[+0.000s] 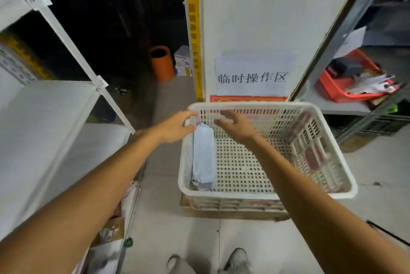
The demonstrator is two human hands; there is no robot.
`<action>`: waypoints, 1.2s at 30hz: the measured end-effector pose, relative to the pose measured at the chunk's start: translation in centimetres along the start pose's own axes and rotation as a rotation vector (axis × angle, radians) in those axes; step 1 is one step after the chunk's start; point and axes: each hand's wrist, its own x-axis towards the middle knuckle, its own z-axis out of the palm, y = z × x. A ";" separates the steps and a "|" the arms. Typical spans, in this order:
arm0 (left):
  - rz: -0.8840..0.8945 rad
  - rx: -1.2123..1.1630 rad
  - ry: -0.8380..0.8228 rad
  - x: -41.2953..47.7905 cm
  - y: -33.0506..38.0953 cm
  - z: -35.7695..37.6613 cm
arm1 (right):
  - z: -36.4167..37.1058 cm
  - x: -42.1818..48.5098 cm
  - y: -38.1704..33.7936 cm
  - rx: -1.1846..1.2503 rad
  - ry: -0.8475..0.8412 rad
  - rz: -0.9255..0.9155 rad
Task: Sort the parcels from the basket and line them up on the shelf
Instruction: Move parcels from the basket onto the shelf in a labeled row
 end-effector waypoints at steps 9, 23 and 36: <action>-0.073 -0.101 -0.168 5.2 -1.0 7.0 | -0.4 2.1 7.8 0.017 -0.083 0.195; -0.233 -0.273 -0.336 14.8 -8.1 13.3 | 3.8 11.0 12.8 -0.004 -0.153 0.398; -0.397 -0.092 -0.179 21.2 -15.3 24.3 | 10.9 19.1 25.1 0.159 -0.244 0.579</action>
